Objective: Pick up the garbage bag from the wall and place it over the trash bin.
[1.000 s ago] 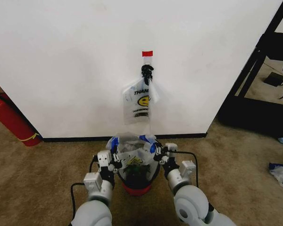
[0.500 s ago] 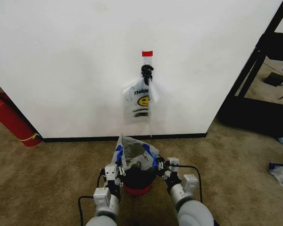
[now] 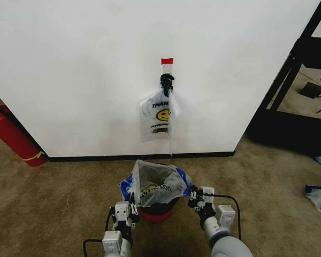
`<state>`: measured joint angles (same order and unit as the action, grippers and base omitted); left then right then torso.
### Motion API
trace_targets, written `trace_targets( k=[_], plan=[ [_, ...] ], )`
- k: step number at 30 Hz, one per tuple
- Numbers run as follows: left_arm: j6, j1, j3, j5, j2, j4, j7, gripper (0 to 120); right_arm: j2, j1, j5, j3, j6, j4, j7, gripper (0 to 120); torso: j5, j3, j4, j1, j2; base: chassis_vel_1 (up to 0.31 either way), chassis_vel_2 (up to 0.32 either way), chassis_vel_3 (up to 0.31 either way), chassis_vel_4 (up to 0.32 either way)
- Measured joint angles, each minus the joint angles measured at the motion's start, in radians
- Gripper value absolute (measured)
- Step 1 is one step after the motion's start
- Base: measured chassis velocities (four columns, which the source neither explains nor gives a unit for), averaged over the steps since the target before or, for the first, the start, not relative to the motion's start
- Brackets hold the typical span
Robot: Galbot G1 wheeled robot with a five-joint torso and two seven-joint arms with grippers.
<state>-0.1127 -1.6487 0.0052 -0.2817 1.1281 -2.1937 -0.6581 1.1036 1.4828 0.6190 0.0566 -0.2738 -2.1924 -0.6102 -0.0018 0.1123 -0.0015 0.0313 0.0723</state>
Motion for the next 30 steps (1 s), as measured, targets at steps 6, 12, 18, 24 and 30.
trace_targets(
  k=[6, 12, 18, 24, 30],
  plan=[
    [0.003, -0.037, 0.001, 0.017, -0.013, -0.004, -0.001, 11, 0.003, 0.02, -0.005, 0.0, -0.019, 0.006, -0.013, 0, 0.0, 0.0, 0.0, 0.0, 0.0, 0.0, 0.0, 0.0, 0.0],
    [0.009, -0.029, 0.003, 0.018, -0.023, 0.025, -0.001, 12, 0.005, 0.007, -0.001, 0.0, -0.039, 0.03, -0.031, 0, 0.0, 0.0, -0.0001, 0.0, 0.0, 0.0, 0.0, 0.0, 0.0],
    [0.019, -0.037, 0.016, 0.029, -0.024, 0.039, -0.001, 14, 0.019, 0.001, 0.005, -0.01, -0.058, 0.052, -0.047, 0, 0.0008, 0.0, -0.0003, 0.0, 0.0, 0.0, 0.0, 0.0, 0.0],
    [0.025, -0.039, 0.023, 0.043, -0.028, 0.044, 0.0, 14, 0.02, 0.0, 0.006, -0.015, -0.066, 0.061, -0.052, 0, 0.0013, 0.0, -0.0006, 0.0, 0.0, 0.0, 0.0, 0.0, 0.0],
    [0.027, -0.067, 0.022, 0.06, -0.034, 0.028, -0.001, 15, 0.015, 0.012, 0.0, -0.016, -0.074, 0.047, -0.056, 0, 0.0016, 0.0, -0.0003, 0.0, 0.0, 0.0, 0.0, 0.0, 0.0]
  ],
)
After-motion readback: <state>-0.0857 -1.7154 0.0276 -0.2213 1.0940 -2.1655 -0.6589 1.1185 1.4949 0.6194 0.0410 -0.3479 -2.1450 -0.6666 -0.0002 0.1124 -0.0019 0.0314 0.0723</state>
